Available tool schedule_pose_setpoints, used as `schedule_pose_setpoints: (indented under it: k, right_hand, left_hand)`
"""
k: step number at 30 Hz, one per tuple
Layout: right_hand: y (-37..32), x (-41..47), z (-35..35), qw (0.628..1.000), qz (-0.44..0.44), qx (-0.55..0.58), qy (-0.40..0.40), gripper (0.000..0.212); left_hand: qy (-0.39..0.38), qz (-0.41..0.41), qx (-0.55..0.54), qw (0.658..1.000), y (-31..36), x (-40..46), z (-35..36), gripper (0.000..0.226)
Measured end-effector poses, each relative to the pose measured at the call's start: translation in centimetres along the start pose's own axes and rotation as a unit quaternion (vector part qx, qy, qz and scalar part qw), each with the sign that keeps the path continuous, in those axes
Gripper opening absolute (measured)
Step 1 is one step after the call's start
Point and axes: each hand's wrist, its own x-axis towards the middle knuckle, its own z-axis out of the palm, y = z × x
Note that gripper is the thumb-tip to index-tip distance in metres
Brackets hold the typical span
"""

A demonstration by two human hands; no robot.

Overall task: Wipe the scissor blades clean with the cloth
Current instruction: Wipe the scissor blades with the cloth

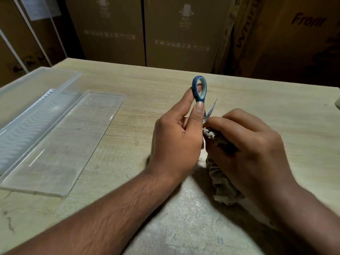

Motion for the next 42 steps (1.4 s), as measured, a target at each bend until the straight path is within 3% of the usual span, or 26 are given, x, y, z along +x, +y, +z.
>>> schedule_pose_setpoints:
  k: [6, 11, 19, 24, 30, 42]
  right_hand:
    - [0.26, 0.12, -0.06, 0.997, 0.03, 0.062, -0.019, 0.028]
    - [-0.19, -0.15, 0.32, 1.0, 0.017, -0.008, 0.005, 0.027]
    - [0.0, 0.32, -0.08, 0.99, 0.093, 0.1, -0.029, 0.022]
    - [-0.33, -0.2, 0.28, 1.0, 0.022, -0.016, 0.009, 0.023]
    - [-0.33, -0.18, 0.27, 0.999, 0.024, 0.033, -0.006, 0.028]
    - [-0.17, -0.23, 0.48, 1.0, 0.01, 0.007, 0.005, 0.028]
  left_hand:
    - [0.009, -0.017, -0.05, 0.999, 0.17, -0.13, -0.03, 0.039]
    - [-0.007, -0.022, -0.043, 0.999, 0.4, -0.35, 0.14, 0.043]
    - [0.009, -0.029, -0.014, 0.999, 0.4, -0.1, -0.17, 0.041]
    - [-0.003, -0.028, 0.004, 1.0, 0.0, -0.31, 0.16, 0.042]
    - [0.014, -0.028, -0.022, 0.999, -0.02, 0.06, -0.32, 0.042]
    - [0.007, -0.033, -0.016, 0.999, 0.28, 0.12, -0.25, 0.041]
